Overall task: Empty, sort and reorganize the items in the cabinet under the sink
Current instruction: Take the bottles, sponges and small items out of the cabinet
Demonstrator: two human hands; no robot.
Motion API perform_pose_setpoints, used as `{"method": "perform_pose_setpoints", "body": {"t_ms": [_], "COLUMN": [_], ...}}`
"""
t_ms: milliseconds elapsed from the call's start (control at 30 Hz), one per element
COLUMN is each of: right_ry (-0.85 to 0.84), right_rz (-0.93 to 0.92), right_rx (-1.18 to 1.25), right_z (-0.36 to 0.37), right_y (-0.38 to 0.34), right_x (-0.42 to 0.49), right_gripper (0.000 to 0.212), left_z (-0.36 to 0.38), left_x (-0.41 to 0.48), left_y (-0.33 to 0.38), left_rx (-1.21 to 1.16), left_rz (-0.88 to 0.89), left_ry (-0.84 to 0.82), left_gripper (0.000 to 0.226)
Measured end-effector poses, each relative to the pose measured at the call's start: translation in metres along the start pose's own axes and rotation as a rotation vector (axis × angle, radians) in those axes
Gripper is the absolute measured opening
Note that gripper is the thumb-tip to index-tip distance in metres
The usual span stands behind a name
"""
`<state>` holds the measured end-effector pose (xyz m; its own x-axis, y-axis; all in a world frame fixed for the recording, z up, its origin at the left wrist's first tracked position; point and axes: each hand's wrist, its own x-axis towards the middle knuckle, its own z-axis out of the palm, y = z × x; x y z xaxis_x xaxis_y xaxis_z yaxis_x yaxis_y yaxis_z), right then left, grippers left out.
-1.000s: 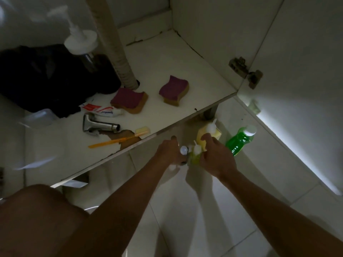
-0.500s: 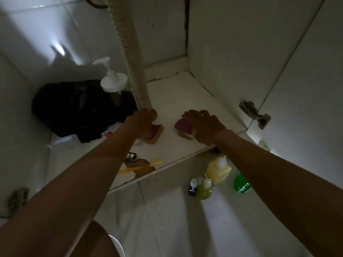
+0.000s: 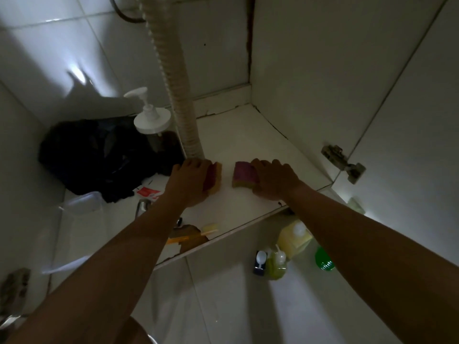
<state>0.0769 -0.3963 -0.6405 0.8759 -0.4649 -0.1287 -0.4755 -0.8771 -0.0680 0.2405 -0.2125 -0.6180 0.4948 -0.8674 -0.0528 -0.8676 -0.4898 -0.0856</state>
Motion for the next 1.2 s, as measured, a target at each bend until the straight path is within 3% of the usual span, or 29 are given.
{"method": "perform_pose_setpoints", "body": {"t_ms": [167,267,333,433,567,700,800,967,1200], "right_ry": [0.182,0.195,0.129,0.016,-0.121,-0.311,-0.342,-0.264,-0.162], "right_rz": [0.150,0.245,0.266,0.275,0.355,0.446,0.380,0.485,0.516], "right_rx": [0.194,0.339,0.325,0.255,0.281,0.320,0.347,0.391,0.405], "right_z": [-0.005,0.003,0.008,0.020,0.051,0.107,0.139,0.180,0.204], "right_y": [0.000,0.003,0.009,0.023,0.043,0.061,0.065,0.077,0.081], "right_x": [-0.031,-0.079,-0.115,-0.171,-0.221,-0.241,-0.252,-0.263,-0.264], "right_gripper": [0.077,0.078,0.073,0.064,0.060,0.068,0.052,0.085,0.069], "left_z": [-0.037,-0.062,-0.072,-0.068,-0.029,0.029,0.073,0.121,0.158], "left_x": [0.002,0.007,0.006,-0.004,-0.027,-0.054,-0.075,-0.102,-0.119], "left_y": [0.025,0.051,0.077,0.128,0.186,0.224,0.242,0.250,0.261], "left_rx": [-0.188,-0.228,-0.139,-0.230,-0.257,-0.235,-0.111,-0.160,-0.141], "left_rz": [-0.038,-0.066,-0.017,0.021,0.203,0.229,0.313,0.303,0.269], "left_ry": [0.069,-0.190,-0.472,-0.815,-0.929,-1.094,-0.947,-0.552,-0.281], "left_gripper": [0.080,0.081,0.075,0.061,0.053,0.055,0.065,0.053,0.056]}}
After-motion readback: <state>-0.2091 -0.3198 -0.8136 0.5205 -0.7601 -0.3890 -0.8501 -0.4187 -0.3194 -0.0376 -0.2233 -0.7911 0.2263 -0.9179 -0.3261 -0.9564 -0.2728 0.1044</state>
